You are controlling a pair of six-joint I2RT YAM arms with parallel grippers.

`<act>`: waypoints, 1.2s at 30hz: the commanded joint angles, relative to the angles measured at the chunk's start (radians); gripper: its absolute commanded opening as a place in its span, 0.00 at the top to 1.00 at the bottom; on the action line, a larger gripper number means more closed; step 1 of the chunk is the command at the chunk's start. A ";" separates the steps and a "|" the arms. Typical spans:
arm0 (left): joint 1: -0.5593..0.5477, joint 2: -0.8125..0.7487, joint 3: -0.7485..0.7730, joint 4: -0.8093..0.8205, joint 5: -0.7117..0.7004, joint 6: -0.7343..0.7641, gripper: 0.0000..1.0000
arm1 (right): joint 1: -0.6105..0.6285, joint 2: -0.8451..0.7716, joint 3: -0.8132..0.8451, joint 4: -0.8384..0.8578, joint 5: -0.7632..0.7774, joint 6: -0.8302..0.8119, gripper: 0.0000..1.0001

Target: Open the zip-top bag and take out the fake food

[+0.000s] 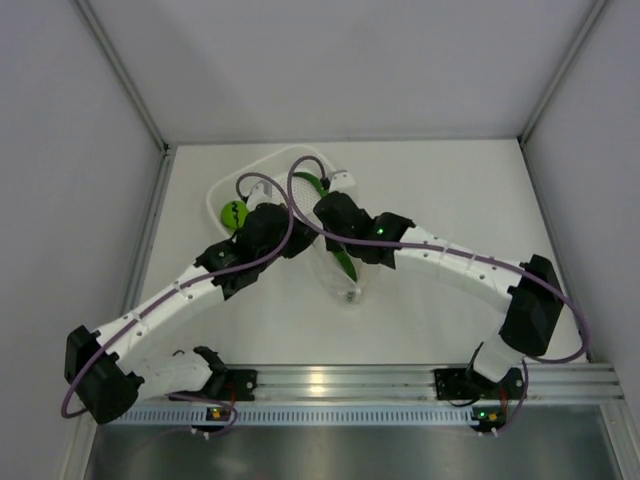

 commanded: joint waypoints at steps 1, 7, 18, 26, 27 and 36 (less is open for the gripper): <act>0.001 -0.047 -0.015 0.064 0.008 -0.038 1.00 | 0.028 0.022 0.042 0.057 0.112 0.054 0.84; 0.000 -0.070 -0.030 0.064 -0.003 -0.042 1.00 | 0.037 0.021 -0.070 0.166 0.144 0.058 0.85; 0.000 -0.050 -0.045 0.064 0.000 -0.039 1.00 | 0.014 -0.021 -0.301 0.369 0.000 -0.101 0.83; 0.000 -0.058 -0.061 0.064 0.000 -0.030 1.00 | -0.029 0.063 -0.300 0.344 -0.067 -0.116 0.76; 0.000 -0.056 -0.062 0.066 0.000 -0.030 1.00 | -0.032 0.076 -0.298 0.343 -0.069 -0.116 0.75; 0.000 -0.032 -0.059 0.064 0.005 -0.002 1.00 | -0.058 0.120 -0.317 0.344 -0.050 -0.124 0.64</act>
